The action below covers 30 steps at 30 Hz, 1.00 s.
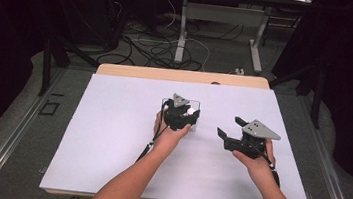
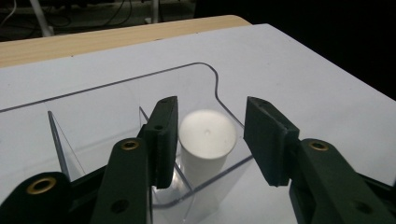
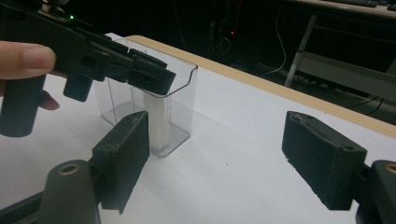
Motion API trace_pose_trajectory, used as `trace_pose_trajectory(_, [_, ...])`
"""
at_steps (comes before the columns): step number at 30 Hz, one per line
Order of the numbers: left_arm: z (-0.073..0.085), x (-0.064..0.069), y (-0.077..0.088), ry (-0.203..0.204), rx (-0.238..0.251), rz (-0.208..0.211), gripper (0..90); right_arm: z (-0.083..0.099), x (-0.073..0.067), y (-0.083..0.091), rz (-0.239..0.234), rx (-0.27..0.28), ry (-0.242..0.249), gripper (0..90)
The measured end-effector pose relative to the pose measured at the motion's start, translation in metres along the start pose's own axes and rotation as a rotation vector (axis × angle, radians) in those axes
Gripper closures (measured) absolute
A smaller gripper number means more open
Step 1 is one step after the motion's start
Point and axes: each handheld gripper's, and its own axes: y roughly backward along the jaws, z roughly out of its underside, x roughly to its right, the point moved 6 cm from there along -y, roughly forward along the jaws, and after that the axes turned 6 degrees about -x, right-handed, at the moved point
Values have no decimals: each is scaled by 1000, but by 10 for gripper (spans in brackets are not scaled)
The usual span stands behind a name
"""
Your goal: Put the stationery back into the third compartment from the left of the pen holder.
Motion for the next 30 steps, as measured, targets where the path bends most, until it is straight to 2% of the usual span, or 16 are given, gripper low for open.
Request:
trace_pose_trajectory(4, [-4, 2, 9, -10, 21, -5, 432, -1, 1, 1, 3, 1, -2, 226])
trace_pose_trajectory(9, [-6, 4, 23, -45, 31, 13, 361, -1, 2, 1, 6, 6, -13, 225])
trace_pose_trajectory(12, [-6, 4, 31, -42, 28, 37, 321, -1, 3, 2, 8, 6, -22, 224])
trace_pose_trajectory(18, [-4, -4, 47, -58, 25, 55, 285, 0, 5, 3, 2, -9, -60, 200])
trace_pose_trajectory(20, [-3, -8, 55, -71, 30, 46, 284, 0, 6, 2, 1, -18, -69, 193])
trace_pose_trajectory(24, [-1, -18, 69, -48, 31, 37, 277, 2, 8, 2, 6, -35, -110, 155])
trace_pose_trajectory(25, [0, -21, 73, -40, 37, 33, 270, 2, 10, 2, 16, -36, -107, 152])
trace_pose_trajectory(30, [4, -36, 87, -20, 36, 14, 194, 4, 15, 3, 32, -49, -135, 143])
